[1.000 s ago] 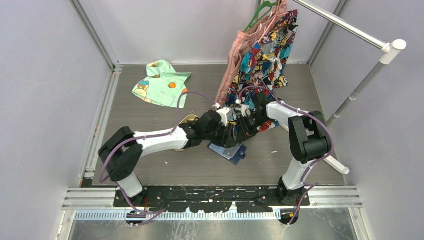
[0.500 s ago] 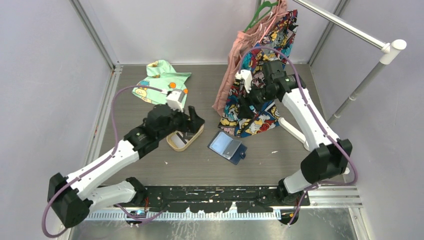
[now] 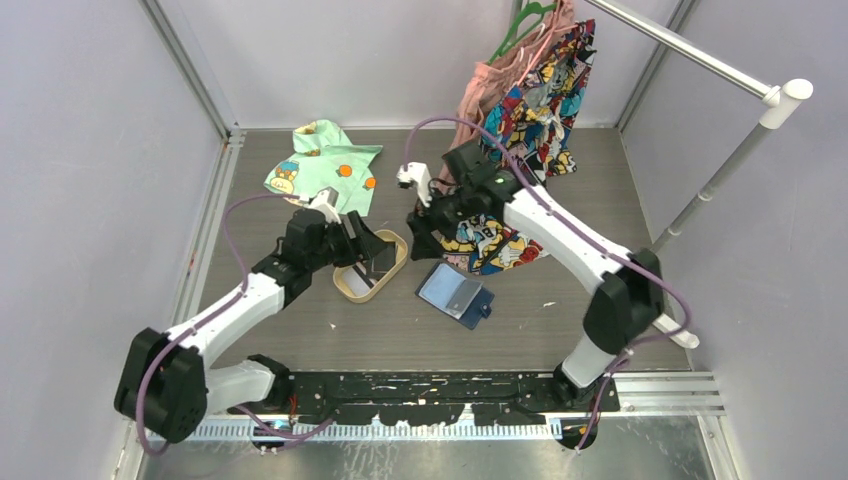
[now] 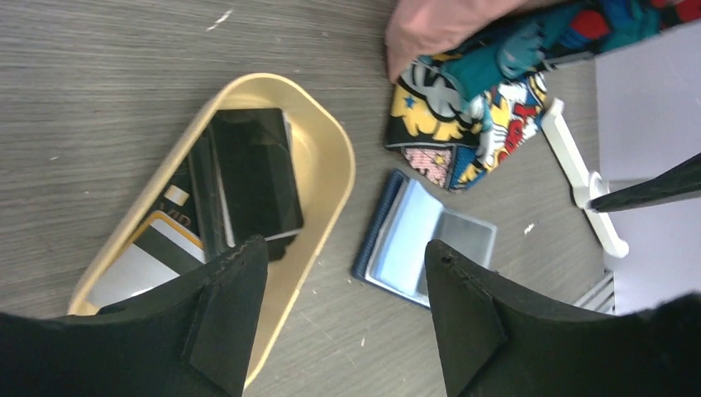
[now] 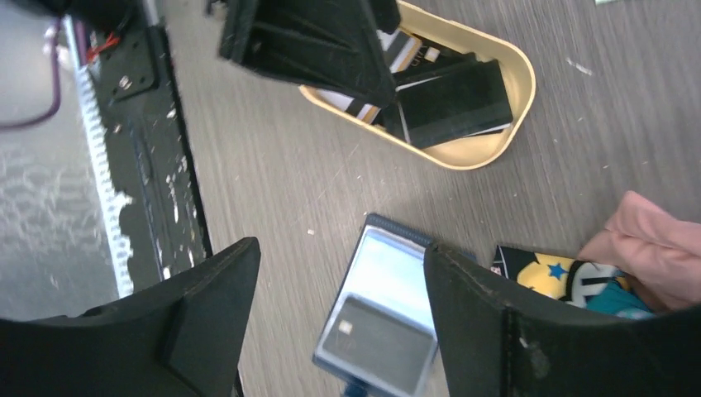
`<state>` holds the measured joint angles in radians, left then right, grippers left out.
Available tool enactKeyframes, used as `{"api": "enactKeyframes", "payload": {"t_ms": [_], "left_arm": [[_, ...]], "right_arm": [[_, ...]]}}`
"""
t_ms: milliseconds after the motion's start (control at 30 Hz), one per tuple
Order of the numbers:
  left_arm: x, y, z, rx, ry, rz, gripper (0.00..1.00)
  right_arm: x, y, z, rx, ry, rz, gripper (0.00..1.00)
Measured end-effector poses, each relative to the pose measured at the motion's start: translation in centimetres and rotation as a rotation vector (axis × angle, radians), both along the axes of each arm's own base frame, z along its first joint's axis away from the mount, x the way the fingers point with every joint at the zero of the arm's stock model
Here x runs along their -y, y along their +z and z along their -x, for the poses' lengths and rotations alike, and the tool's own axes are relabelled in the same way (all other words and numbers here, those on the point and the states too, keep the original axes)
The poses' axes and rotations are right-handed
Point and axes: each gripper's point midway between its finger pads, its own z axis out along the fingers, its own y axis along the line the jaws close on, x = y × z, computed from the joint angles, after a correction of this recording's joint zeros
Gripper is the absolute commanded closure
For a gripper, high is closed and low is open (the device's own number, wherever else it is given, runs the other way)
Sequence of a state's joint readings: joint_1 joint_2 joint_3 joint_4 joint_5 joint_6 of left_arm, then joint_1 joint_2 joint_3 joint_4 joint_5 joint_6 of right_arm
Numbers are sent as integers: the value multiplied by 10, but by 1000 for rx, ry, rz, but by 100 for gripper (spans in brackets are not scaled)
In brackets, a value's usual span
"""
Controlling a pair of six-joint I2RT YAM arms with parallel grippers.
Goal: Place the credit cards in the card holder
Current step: Pick up the credit card from the storage box.
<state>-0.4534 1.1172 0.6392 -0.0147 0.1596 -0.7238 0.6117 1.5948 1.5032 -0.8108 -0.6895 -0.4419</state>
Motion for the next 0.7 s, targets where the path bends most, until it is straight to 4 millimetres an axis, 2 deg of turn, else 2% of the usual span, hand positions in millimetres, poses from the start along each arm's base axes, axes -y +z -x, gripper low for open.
{"api": "enactKeyframes", "payload": {"t_ms": [133, 233, 367, 433, 567, 700], "left_arm": [[-5, -27, -14, -88, 38, 0, 32], [-4, -45, -21, -153, 46, -25, 31], [-1, -50, -30, -184, 51, -47, 31], [-1, -52, -32, -193, 54, -51, 31], [-4, -64, -30, -230, 73, -82, 30], [-4, -74, -24, -254, 83, -127, 29]], "right_arm": [[-20, -44, -27, -110, -127, 77, 43], [-37, -65, -52, -173, -211, 115, 46], [-58, -84, -82, -221, -289, 120, 50], [-64, -92, -89, -253, -316, 125, 56], [-71, -106, -97, -304, -357, 136, 60], [-73, -121, -98, -353, -389, 156, 67]]}}
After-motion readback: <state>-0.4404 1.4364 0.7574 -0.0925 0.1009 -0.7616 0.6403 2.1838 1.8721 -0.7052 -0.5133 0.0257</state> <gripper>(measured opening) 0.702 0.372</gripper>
